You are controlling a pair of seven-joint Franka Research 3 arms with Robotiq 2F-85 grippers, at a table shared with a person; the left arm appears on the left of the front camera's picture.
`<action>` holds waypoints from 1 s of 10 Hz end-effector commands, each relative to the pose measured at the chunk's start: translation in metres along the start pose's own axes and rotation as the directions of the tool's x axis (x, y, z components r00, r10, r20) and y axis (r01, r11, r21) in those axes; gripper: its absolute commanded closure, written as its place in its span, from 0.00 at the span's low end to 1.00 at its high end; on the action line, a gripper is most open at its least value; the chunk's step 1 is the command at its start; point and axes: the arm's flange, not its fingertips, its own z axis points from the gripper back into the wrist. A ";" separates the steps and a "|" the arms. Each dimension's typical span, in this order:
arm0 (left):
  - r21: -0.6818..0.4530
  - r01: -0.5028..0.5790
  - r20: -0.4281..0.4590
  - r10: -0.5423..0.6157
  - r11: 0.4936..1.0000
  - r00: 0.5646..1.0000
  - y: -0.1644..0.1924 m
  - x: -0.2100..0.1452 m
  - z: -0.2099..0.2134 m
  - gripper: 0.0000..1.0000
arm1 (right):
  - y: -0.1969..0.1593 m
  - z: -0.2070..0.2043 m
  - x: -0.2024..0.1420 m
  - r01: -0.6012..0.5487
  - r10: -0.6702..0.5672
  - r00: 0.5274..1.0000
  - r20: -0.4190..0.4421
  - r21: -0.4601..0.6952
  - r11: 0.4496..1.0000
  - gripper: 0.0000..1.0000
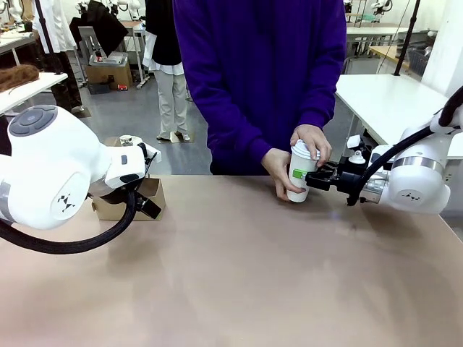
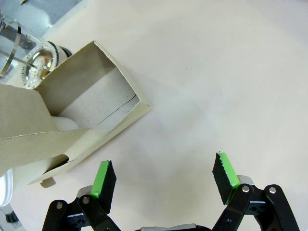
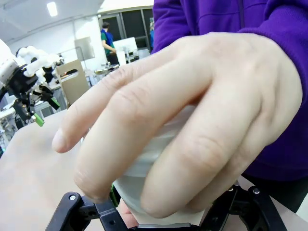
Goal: Pour a drink into a cup and package it in a carrier.
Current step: When a person places the Paper Cup Lid on the 600 ml Paper Cup , lift the 600 ml Paper Cup.
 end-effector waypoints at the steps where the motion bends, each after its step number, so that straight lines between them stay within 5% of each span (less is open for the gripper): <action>1: -0.001 -0.001 0.001 0.001 1.000 1.000 0.000 0.000 0.000 0.00 | 0.004 -0.005 0.008 -0.005 0.005 1.000 0.017 0.004 1.000 0.20; 10: -0.001 -0.001 0.001 0.001 1.000 1.000 0.000 0.000 0.000 0.00 | 0.004 -0.005 0.008 -0.005 0.005 1.000 0.017 0.004 1.000 0.20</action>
